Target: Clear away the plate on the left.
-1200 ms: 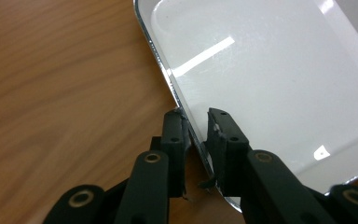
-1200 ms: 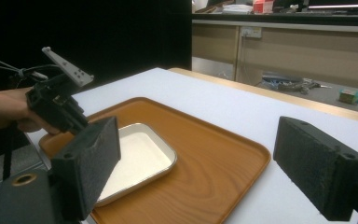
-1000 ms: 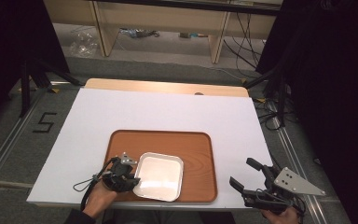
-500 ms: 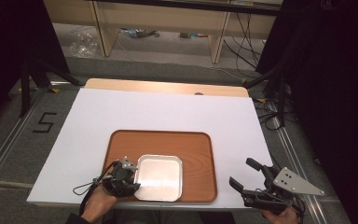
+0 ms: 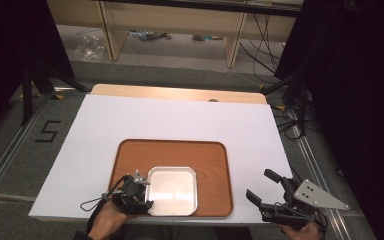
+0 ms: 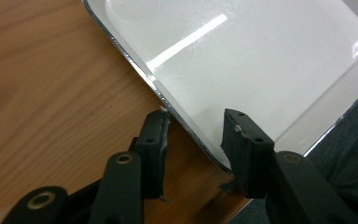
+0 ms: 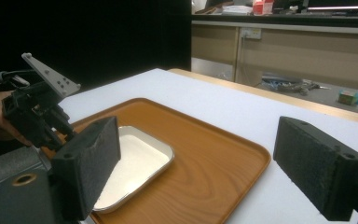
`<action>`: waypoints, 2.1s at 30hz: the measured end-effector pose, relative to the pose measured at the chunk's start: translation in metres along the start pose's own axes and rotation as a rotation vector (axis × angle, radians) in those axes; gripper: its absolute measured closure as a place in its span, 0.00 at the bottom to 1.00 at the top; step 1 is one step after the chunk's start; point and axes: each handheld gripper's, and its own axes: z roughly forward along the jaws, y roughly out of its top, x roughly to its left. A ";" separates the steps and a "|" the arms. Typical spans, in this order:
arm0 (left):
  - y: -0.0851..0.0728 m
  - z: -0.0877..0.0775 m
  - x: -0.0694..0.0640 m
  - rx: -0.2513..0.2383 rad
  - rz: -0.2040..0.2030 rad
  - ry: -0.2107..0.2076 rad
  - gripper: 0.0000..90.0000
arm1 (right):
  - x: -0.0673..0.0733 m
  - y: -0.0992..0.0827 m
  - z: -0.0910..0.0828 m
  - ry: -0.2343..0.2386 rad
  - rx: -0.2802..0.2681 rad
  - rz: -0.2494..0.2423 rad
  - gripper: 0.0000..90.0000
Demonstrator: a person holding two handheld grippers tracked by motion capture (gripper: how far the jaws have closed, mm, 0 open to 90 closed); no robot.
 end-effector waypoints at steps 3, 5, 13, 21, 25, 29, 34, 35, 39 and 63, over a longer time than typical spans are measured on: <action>0.000 0.000 0.003 0.001 0.000 -0.015 0.60 | 0.000 0.000 0.000 0.013 0.010 -0.003 0.17; -0.001 -0.002 0.004 -0.007 -0.001 -0.021 0.59 | 0.000 0.000 0.000 0.009 0.005 -0.003 0.17; 0.000 -0.010 0.008 -0.076 -0.009 -0.095 0.43 | 0.000 0.000 0.001 0.013 0.014 -0.001 0.17; -0.002 -0.018 0.017 -0.155 -0.021 -0.112 0.34 | 0.000 0.000 0.001 0.012 -0.001 0.005 0.17; -0.003 -0.024 0.023 -0.195 -0.022 -0.103 0.31 | 0.000 0.000 0.000 0.001 0.005 -0.001 0.17; -0.008 -0.033 0.006 -0.217 -0.338 -0.229 0.30 | 0.000 -0.001 0.002 0.006 -0.009 0.003 0.17; -0.008 -0.035 0.003 -0.299 -0.438 -0.258 0.27 | 0.000 0.000 0.001 0.011 0.006 0.000 0.17; -0.008 -0.035 0.003 -0.318 -0.445 -0.258 0.26 | 0.000 0.000 0.000 0.009 0.009 -0.002 0.17; -0.006 -0.039 0.032 -0.333 -0.012 -0.083 0.26 | 0.000 0.000 0.001 0.009 0.008 0.001 0.17; -0.016 -0.059 0.010 -0.481 -0.399 -0.175 0.21 | 0.001 0.000 0.001 0.013 -0.007 -0.001 0.17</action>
